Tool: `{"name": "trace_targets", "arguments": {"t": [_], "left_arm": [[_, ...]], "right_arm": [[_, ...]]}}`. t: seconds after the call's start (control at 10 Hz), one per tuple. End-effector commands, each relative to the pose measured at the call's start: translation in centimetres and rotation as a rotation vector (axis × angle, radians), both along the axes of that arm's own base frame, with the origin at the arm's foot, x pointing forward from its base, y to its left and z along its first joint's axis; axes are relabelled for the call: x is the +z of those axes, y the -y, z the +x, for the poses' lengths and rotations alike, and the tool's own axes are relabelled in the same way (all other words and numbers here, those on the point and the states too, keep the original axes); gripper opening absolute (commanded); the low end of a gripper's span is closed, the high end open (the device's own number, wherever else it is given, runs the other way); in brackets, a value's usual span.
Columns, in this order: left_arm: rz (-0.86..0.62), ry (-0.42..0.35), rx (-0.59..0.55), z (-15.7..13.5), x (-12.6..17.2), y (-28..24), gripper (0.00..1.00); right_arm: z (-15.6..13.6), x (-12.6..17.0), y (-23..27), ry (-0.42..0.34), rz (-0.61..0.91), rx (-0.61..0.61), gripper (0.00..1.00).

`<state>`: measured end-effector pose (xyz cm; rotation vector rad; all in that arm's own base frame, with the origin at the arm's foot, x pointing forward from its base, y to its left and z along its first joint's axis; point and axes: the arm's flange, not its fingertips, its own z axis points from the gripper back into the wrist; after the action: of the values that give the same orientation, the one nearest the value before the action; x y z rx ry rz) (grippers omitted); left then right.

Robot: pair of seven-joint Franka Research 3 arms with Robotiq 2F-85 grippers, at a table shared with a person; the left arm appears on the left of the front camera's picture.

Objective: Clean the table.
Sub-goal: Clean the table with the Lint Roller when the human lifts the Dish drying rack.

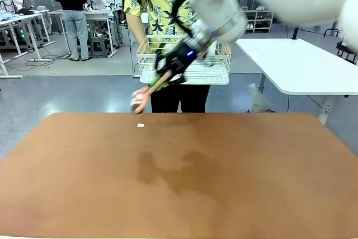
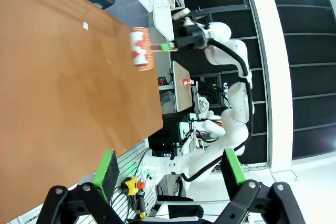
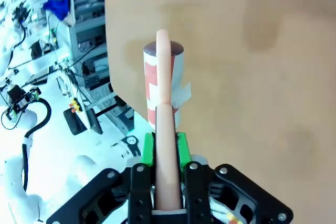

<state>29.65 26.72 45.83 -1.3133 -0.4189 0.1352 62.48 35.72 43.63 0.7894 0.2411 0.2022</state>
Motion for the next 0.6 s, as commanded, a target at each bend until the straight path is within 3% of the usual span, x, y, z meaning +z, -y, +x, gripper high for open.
{"name": "trace_targets", "arguments": {"t": [0.0, 0.1, 0.2, 0.5], "left_arm": [[-0.015, 0.031, -0.002, -0.1, 0.2, -0.3, 1.0], [-0.015, 0.031, -0.002, -0.1, 0.2, -0.3, 1.0], [-0.015, 0.031, -0.002, -0.1, 0.2, -0.3, 1.0], [-0.015, 0.031, -0.002, -0.1, 0.2, -0.3, 1.0]], "right_arm": [[-4.9, 2.4, 8.3, 0.087, -0.106, -0.009, 0.21], [-6.1, 3.8, 12.2, 0.123, -0.144, 0.042, 0.21], [-6.4, 4.9, 15.9, 0.197, -0.161, -0.038, 0.21], [-4.5, 3.3, 24.3, 0.182, -0.252, -0.173, 0.21]]}}
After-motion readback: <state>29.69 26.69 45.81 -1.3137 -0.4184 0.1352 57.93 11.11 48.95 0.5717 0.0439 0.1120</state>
